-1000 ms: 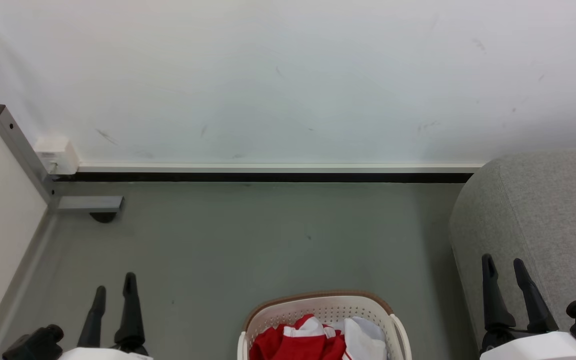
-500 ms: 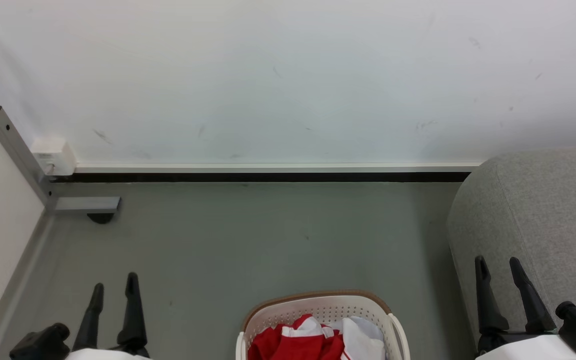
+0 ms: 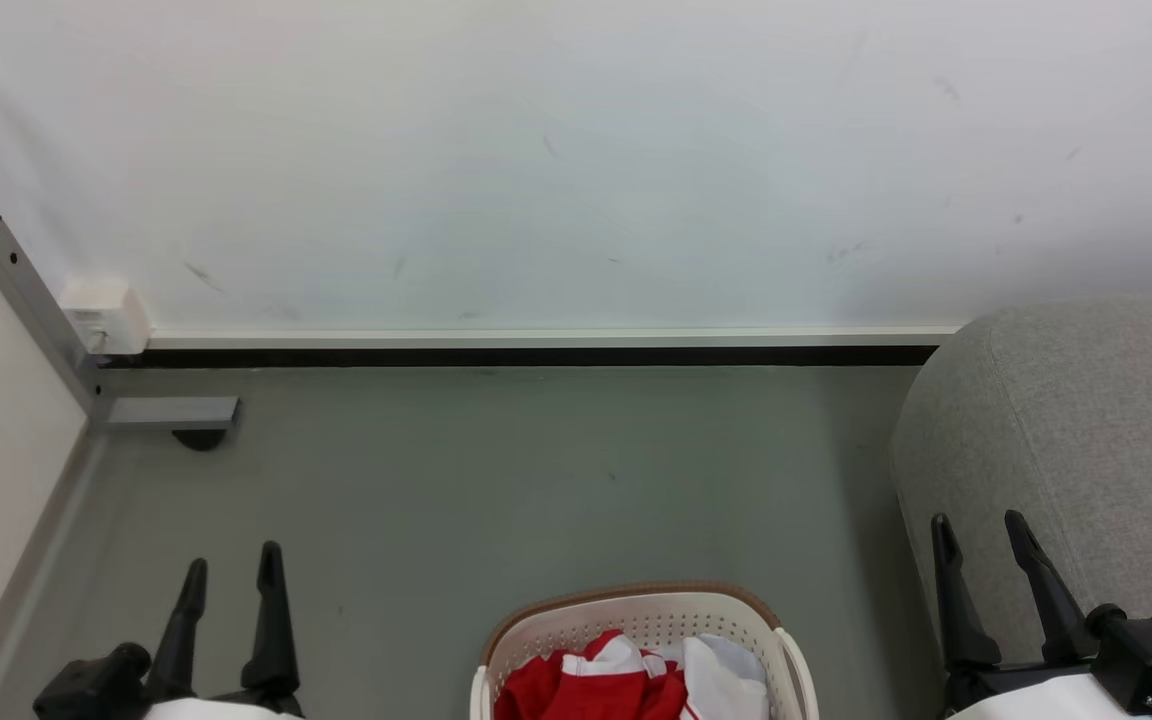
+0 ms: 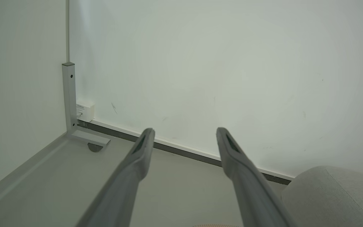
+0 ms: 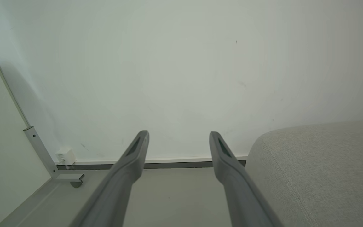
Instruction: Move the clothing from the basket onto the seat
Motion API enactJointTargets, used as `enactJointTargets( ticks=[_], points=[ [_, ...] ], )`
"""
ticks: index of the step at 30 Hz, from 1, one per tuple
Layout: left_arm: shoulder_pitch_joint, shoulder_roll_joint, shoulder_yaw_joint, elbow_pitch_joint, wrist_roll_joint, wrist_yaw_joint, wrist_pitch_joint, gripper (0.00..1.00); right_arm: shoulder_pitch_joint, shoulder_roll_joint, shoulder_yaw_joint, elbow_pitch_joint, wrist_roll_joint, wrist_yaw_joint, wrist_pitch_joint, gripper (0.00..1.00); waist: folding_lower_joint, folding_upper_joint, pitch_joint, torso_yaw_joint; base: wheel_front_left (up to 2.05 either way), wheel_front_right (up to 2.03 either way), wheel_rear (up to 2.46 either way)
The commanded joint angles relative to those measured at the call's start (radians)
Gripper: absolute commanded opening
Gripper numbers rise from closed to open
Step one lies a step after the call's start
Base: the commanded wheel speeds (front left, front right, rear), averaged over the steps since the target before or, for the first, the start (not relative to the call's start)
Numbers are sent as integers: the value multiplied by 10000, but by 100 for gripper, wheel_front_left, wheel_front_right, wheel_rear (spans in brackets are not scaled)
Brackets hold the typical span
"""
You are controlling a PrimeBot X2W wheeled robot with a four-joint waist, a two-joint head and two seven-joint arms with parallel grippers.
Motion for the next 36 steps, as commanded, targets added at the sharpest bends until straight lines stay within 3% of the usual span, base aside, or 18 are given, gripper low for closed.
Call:
enactJointTargets(
  ticks=[1, 17, 31, 36],
  points=[
    [68, 89, -12, -74, 312, 28, -123, 100, -166, -93, 50, -2, -257, -18, -104, 100, 0, -1, -9, -10, 0, 0, 0],
    [134, 94, -91, -110, 1216, 64, -358, 100, -134, -96, 198, 101, -1184, -21, -371, 100, 0, -1, -69, -102, 0, 0, 0],
    [98, 91, -113, -18, 1158, 68, -344, 100, -168, -92, 236, 147, -1086, -21, -343, 100, 0, -1, -58, -119, 0, 0, 0],
    [158, 85, -40, -52, 1057, 13, -343, 100, -434, -90, 498, 34, -989, -21, -343, 100, 0, -1, 236, -510, 0, 0, 0]
  ],
)
